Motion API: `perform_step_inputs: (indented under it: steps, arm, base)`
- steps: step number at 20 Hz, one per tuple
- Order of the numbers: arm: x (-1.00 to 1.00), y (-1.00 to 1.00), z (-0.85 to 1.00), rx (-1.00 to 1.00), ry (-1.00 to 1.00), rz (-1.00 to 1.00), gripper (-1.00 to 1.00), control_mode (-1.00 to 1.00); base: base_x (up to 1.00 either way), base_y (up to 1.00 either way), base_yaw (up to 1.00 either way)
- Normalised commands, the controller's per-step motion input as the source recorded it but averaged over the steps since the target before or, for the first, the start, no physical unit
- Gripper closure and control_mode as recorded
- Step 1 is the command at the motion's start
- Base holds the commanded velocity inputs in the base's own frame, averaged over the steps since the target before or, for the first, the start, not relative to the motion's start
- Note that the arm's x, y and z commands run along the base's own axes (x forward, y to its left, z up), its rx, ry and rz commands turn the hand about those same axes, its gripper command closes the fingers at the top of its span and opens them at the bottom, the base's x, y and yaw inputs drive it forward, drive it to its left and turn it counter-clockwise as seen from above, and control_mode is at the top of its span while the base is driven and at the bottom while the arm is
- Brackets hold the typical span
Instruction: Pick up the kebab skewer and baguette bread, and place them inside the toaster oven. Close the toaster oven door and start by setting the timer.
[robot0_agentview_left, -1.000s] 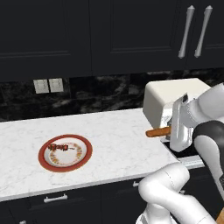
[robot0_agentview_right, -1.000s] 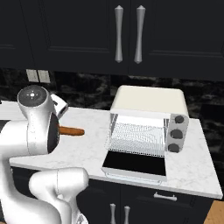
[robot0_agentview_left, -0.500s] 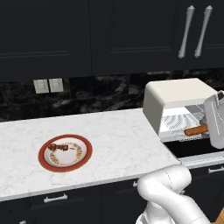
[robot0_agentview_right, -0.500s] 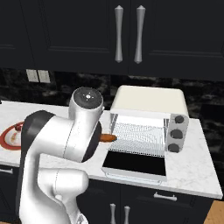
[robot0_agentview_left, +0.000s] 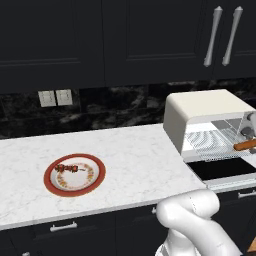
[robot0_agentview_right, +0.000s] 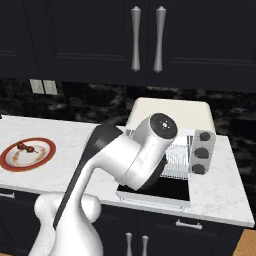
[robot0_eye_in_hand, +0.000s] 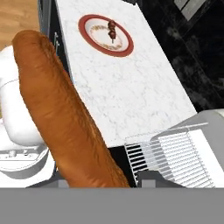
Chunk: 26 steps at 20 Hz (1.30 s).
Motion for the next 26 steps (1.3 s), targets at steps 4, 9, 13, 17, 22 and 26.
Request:
perform_step_inputs:
  steps: [4, 9, 13, 17, 22, 26]
  arm:
    - [0.68, -0.43, -0.17, 0.09, 0.0, 0.04, 1.0, -1.0]
    - [0.74, -0.08, -0.18, 0.11, -0.04, 0.06, 1.0, -1.0]
    - [0.47, 0.0, -0.35, 0.0, -0.08, 0.04, 1.0, -1.0]
    - [0.31, -0.1, -0.4, 0.0, -0.07, 0.01, 1.0, -1.0]
    - [0.25, -0.14, -0.31, -0.03, -0.07, 0.0, 1.0, -1.0]
    - [0.41, -0.02, -0.23, -0.01, -0.02, 0.0, 1.0, -1.0]
  base:
    - [0.0, 0.0, 0.0]
    - [0.0, 0.0, 0.0]
    - [0.0, 0.0, 0.0]
    - [0.0, 0.0, 0.0]
    - [0.0, 0.0, 0.0]
    - [0.0, 0.0, 0.0]
